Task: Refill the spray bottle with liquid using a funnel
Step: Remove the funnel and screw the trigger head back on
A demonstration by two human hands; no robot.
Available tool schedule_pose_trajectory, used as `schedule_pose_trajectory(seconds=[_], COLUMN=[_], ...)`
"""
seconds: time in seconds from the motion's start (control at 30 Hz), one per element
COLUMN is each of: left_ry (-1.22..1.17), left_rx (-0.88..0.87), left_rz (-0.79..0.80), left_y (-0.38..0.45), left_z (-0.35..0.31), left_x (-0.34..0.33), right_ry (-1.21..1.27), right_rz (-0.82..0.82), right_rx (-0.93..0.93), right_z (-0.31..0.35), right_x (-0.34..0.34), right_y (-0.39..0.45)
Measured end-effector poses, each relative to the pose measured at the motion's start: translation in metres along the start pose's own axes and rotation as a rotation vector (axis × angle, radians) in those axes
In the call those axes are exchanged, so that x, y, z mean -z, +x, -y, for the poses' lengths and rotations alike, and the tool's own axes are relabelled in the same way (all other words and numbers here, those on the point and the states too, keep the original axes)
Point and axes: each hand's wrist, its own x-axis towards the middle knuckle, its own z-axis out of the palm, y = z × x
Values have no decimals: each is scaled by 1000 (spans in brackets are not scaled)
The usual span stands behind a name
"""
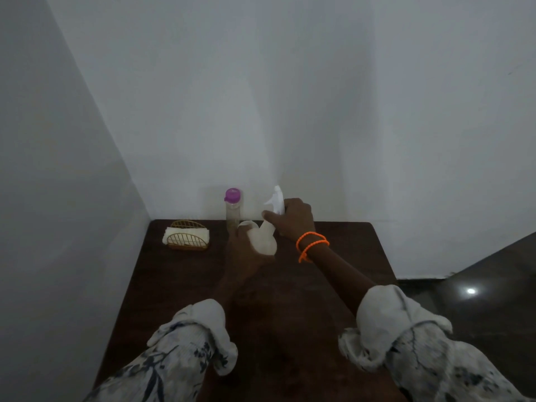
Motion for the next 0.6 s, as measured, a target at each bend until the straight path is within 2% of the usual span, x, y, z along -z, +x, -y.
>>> schedule_pose_trajectory(seconds=[0.07,0.2,0.3,0.37,0.5,0.6], left_ry=[-1,-34,-51,-52,-62,-99], left_rx=[7,10,3,-9,12,17], left_rz=[0,-18,-44,-45,-72,-77], left_y=[-1,-2,1,3,6,5], left_z=[0,-3,-2,-1,-4,-9], left_x=[-2,-3,-2,-1,-4,-7], right_ry=[6,375,493,516,335,324], right_rz=[8,193,298,232,-102,-262], right_rx=[-59,-174,-163,-121,44,59], right_z=[3,-1,-8,-12,-17,-18], right_x=[-6,-11,-13,-17,-26,-33], right_y=[-3,-4,-4,-6,-12,-13])
